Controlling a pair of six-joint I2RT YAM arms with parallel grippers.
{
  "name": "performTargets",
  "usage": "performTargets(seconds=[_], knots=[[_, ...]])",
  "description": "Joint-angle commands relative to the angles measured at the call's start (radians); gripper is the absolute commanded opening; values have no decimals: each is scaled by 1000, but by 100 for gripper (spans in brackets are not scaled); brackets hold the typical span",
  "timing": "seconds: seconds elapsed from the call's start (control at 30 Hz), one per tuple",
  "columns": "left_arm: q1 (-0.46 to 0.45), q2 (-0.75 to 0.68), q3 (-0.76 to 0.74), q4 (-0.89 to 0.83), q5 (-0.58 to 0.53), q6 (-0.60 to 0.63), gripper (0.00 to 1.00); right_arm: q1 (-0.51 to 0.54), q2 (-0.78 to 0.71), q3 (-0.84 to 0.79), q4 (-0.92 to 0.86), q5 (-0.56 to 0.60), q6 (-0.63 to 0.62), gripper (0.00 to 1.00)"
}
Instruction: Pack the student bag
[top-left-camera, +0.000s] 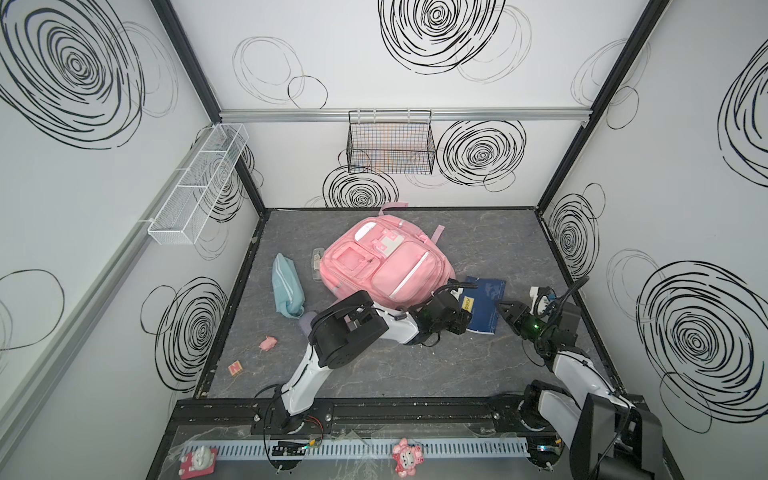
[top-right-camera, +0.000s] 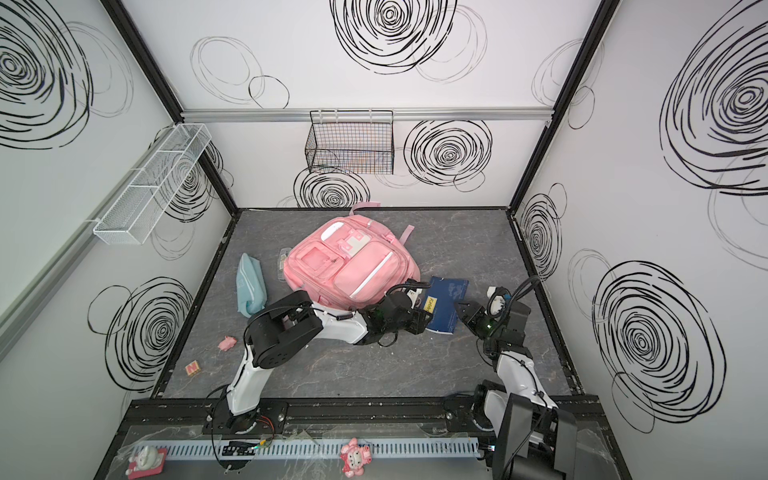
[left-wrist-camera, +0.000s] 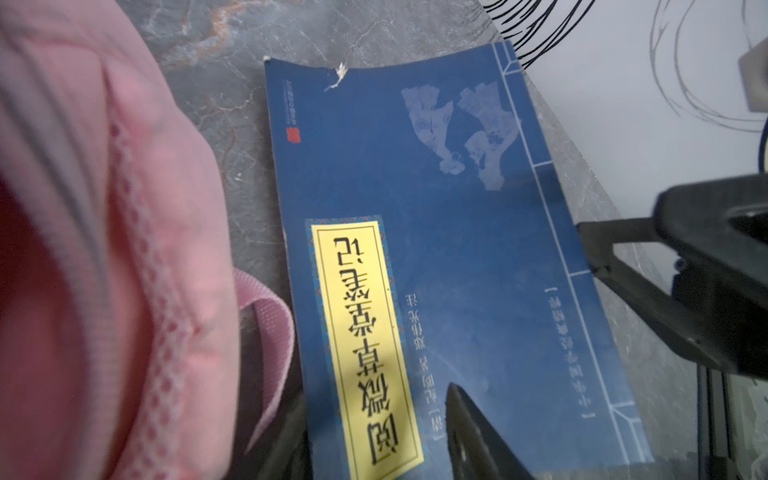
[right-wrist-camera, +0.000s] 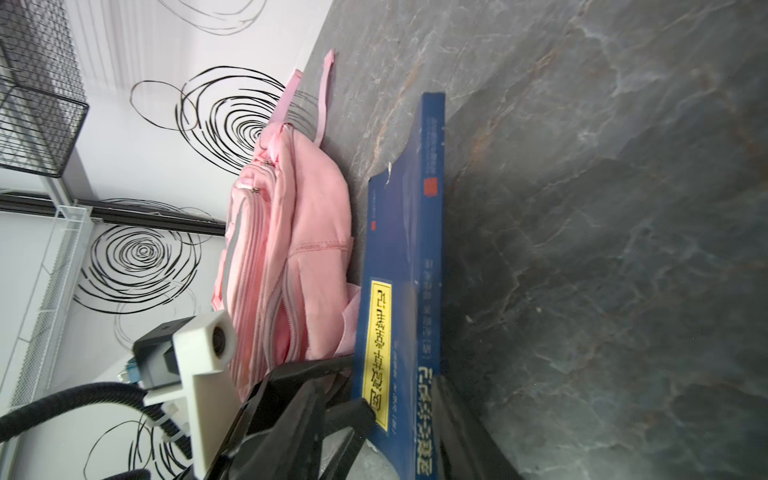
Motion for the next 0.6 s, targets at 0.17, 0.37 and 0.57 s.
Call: performTargets(seconds=[0.17, 0.37, 0.57], knots=[[-9, 68, -28, -40, 94, -44, 55, 27, 35, -62, 14, -47, 46, 51], [-10, 76, -25, -20, 111, -65, 55, 47, 175, -67, 155, -147, 115, 49], [-10, 85, -26, -7, 120, -75, 55, 61, 234, -66, 271, -239, 164, 45]])
